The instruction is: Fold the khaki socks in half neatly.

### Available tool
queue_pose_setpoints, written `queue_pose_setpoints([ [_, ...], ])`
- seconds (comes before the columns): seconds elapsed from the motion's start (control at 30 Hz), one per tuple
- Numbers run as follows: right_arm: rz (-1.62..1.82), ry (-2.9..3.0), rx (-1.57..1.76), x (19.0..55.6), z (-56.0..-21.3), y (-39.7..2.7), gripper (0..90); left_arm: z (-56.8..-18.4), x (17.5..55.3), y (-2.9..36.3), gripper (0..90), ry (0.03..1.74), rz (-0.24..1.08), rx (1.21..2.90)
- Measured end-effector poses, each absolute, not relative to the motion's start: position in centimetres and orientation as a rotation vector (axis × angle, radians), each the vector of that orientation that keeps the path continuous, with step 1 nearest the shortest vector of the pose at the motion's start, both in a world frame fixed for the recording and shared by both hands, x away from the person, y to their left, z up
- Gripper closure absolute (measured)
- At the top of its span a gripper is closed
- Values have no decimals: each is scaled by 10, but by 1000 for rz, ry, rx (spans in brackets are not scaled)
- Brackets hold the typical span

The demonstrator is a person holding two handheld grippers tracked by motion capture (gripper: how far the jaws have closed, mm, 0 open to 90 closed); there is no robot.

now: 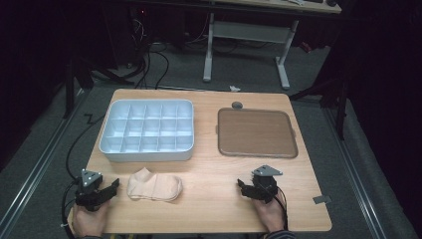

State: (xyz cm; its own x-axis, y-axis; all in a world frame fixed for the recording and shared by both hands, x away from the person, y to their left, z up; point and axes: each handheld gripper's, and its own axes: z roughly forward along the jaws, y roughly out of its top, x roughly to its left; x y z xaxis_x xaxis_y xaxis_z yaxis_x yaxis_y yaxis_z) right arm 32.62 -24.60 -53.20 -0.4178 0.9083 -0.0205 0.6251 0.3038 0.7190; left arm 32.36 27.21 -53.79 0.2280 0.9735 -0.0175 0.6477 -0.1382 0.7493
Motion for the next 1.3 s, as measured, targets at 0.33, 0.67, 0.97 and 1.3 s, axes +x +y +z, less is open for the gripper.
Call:
queue_pose_setpoints([
  [0.33, 896, 2151, 1366, 326, -532, -246, 278, -538, 324, 272, 365, 1488, 649, 1867],
  [0.67, 897, 2151, 1365, 326, -532, -246, 278, -538, 324, 272, 359, 1487, 647, 1867],
  [0.97, 897, 2150, 1366, 326, -532, -246, 278, -538, 325, 271, 340, 1479, 643, 1878],
  [1.3, 899, 2146, 1375, 326, -532, -245, 284, -538, 325, 271, 376, 1467, 629, 1868],
])
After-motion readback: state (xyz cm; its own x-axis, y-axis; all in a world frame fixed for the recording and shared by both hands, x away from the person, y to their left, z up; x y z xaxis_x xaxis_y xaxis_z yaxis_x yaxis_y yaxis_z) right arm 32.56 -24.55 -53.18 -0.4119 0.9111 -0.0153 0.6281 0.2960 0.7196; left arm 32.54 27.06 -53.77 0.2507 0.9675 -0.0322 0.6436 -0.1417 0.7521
